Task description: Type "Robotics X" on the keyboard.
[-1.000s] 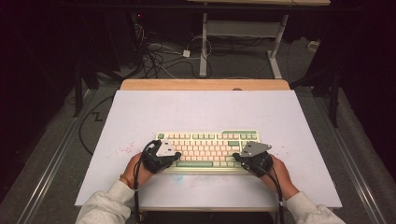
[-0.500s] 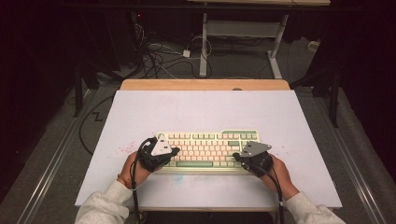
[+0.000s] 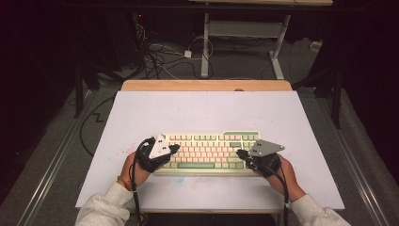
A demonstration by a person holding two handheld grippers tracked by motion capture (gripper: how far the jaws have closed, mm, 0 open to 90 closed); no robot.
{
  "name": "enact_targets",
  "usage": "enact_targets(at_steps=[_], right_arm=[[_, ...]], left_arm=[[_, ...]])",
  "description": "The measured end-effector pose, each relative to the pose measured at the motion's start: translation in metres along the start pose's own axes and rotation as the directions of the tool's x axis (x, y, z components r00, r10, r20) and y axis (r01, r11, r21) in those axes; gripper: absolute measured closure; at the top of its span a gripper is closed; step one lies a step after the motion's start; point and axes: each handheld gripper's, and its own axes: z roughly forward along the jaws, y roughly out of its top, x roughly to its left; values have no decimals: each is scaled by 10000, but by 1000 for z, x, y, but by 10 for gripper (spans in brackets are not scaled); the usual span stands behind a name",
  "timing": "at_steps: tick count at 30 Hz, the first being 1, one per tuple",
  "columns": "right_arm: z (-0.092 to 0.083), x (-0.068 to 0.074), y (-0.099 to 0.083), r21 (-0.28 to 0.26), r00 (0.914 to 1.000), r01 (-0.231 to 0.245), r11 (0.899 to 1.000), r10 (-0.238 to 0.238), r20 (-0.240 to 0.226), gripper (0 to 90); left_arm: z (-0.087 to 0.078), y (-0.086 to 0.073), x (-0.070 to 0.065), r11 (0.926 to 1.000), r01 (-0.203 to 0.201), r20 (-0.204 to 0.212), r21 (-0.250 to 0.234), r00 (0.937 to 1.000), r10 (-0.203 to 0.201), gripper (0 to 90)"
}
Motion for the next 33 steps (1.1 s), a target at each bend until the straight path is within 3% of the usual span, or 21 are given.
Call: enact_targets(at_steps=[6, 13, 20, 32, 33], right_arm=[[-3, -1, 1, -279, 9999, -102, 9996, 103, 61, 801], [-7, 0, 3, -556, 9996, -167, 9983, 179, 204, 687], [-7, 0, 4, -700, 9991, -185, 9974, 212, 377, 482], [-5, -1, 3, -974, 9961, -449, 9942, 520, 719, 241], [-4, -1, 3, -966, 9958, -455, 9943, 528, 745, 239]], left_arm=[[-2, 0, 0, 9998, -46, -250, -187, 9997, 41, 806], [-1, 0, 0, 9997, -60, -500, -227, 9987, 49, 602], [0, -2, 3, 9992, 239, -765, -309, 9967, -262, 411], [6, -3, -1, 9997, 1, -801, 236, 9968, 18, 311], [6, -3, -2, 9998, -11, -899, 215, 9959, 30, 256]])
